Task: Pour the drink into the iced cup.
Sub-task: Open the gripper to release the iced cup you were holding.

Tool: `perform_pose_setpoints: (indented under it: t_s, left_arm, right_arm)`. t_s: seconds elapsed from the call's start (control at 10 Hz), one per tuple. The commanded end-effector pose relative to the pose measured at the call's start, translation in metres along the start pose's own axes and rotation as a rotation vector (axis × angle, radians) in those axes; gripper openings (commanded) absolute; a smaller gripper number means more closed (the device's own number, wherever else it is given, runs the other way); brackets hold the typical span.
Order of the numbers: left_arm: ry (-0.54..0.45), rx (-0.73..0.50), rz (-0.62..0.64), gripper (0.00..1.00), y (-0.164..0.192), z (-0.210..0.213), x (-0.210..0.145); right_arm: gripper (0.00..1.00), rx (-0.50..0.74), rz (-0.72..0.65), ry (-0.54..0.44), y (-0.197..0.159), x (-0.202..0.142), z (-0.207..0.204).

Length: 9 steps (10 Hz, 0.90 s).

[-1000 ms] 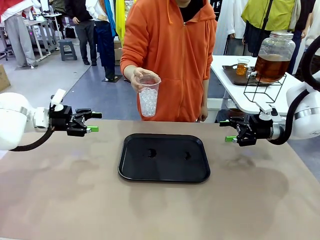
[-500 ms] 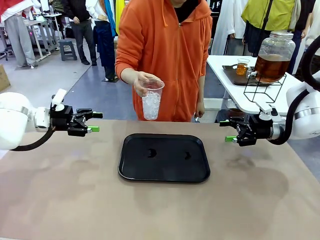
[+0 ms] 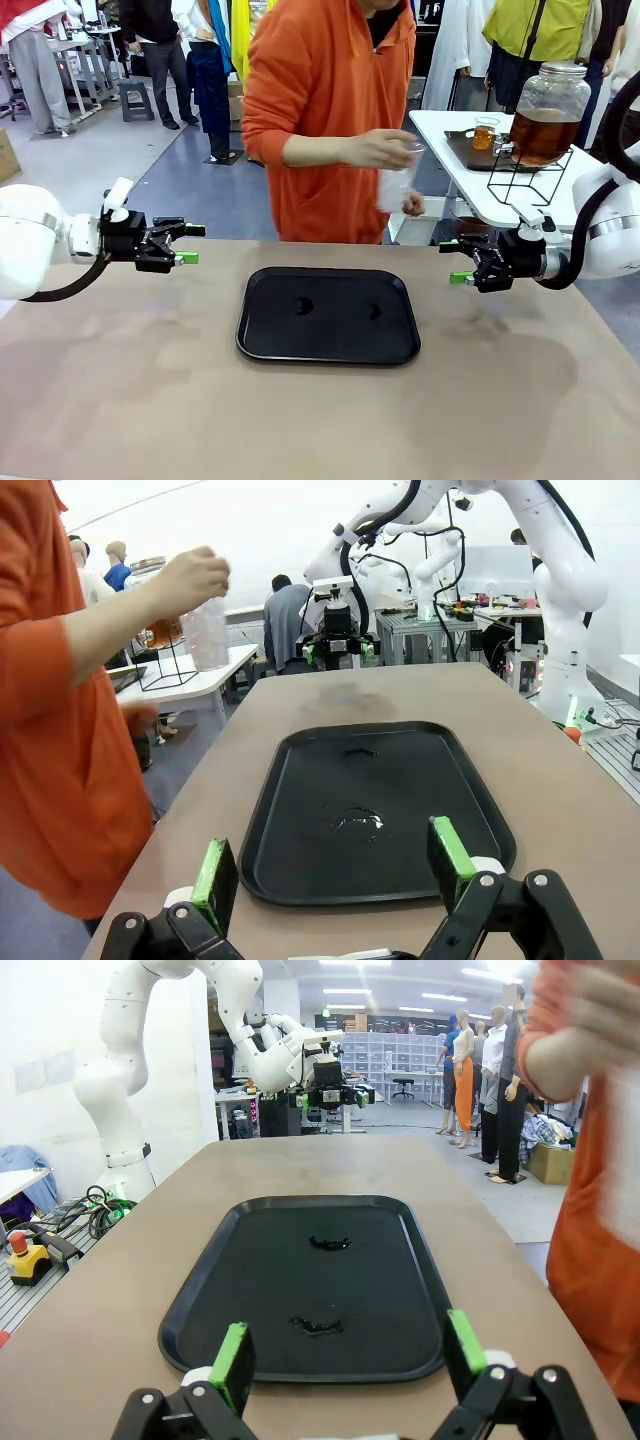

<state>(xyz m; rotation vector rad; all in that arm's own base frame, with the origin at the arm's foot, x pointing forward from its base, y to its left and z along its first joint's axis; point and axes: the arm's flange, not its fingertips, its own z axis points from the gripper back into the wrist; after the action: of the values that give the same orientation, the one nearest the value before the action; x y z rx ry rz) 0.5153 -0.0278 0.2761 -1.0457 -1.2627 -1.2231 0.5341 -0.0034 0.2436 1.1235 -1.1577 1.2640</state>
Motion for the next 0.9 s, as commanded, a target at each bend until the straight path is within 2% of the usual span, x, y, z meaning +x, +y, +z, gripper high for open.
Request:
perform_pose_setpoints:
  t_s: [0.0, 0.8]
  left_arm:
    - [-0.006, 0.003, 0.006, 1.00, 0.0000, -0.0014, 0.0013]
    - [-0.006, 0.003, 0.006, 1.00, 0.0000, -0.0014, 0.0013]
  right_arm:
    - [1.00, 0.001, -0.002, 0.001, -0.0004, 0.0025, -0.0008]
    - [1.00, 0.001, -0.002, 0.001, -0.0004, 0.0025, -0.0008]
